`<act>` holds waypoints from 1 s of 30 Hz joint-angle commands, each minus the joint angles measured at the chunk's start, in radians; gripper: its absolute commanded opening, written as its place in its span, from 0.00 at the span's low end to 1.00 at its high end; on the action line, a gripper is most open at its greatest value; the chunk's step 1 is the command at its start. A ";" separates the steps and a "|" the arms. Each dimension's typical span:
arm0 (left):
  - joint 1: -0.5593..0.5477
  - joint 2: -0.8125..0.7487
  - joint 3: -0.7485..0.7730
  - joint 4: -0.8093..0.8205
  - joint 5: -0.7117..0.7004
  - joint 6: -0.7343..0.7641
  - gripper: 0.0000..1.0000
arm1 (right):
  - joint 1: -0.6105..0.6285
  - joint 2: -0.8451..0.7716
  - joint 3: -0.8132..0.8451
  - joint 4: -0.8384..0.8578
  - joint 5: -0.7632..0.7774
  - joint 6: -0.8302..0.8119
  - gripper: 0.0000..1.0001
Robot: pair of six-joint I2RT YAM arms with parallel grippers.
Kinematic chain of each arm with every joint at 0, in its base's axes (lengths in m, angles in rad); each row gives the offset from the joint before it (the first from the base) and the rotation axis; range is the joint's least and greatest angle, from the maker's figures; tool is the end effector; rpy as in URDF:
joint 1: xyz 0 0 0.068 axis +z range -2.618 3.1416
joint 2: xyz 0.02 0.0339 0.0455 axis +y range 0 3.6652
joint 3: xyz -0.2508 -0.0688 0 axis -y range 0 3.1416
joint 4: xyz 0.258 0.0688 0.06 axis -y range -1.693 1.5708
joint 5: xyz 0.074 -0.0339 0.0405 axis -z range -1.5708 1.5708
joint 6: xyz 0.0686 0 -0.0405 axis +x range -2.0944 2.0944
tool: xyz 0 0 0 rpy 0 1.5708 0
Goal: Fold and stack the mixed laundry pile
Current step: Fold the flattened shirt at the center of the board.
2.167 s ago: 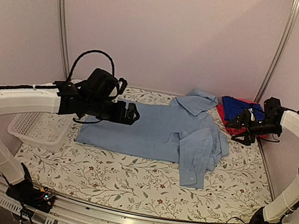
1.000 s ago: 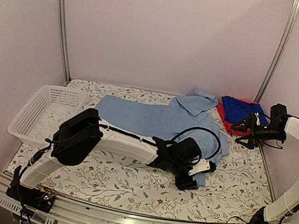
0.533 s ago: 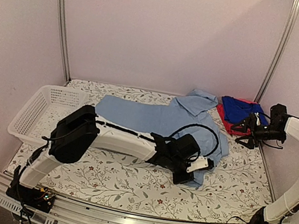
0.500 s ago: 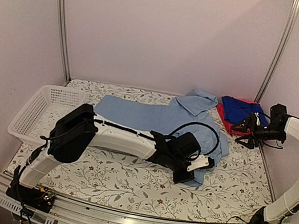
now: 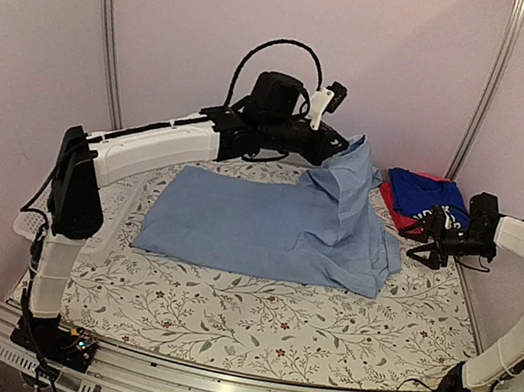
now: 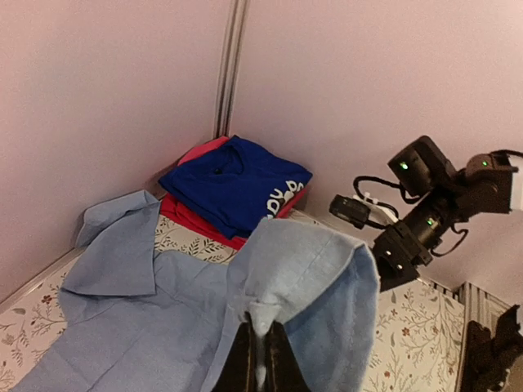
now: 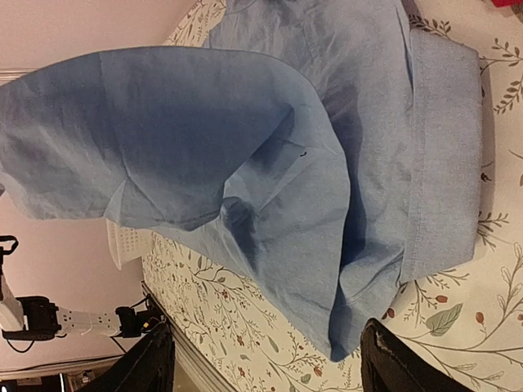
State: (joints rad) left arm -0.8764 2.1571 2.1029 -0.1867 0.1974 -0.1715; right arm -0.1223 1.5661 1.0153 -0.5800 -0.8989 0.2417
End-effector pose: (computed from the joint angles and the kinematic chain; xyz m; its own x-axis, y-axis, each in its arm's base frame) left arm 0.3460 -0.4365 0.3346 -0.2998 0.0985 -0.9489 0.8365 0.5054 -0.2118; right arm 0.3239 0.0143 0.1748 -0.9329 0.2648 -0.2441 -0.0326 0.6129 0.7895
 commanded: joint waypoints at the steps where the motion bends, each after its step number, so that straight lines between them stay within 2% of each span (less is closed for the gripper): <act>1: 0.070 0.065 -0.018 0.077 0.019 -0.163 0.00 | 0.056 -0.028 -0.007 0.043 0.023 -0.055 0.77; 4: 0.115 0.086 -0.024 0.094 0.001 -0.214 0.00 | 0.102 -0.017 -0.003 0.044 0.065 -0.087 0.77; 8: 0.181 0.047 -0.123 0.169 -0.043 -0.254 0.00 | 0.155 0.015 0.007 0.026 0.110 -0.137 0.77; 17: 0.330 0.007 -0.257 0.268 -0.027 -0.283 0.00 | 0.199 0.112 0.062 -0.012 0.157 -0.178 0.76; 28: 0.417 0.053 -0.251 0.213 -0.148 -0.292 0.00 | 0.224 0.187 0.146 -0.061 0.187 -0.206 0.76; 30: 0.423 0.063 -0.236 0.146 -0.208 -0.296 0.00 | 0.224 0.187 0.170 -0.079 0.212 -0.208 0.77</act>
State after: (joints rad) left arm -0.4686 2.2200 1.8481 0.0242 0.0853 -0.4606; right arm 0.0971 1.7405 1.1316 -0.6235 -0.7296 0.0574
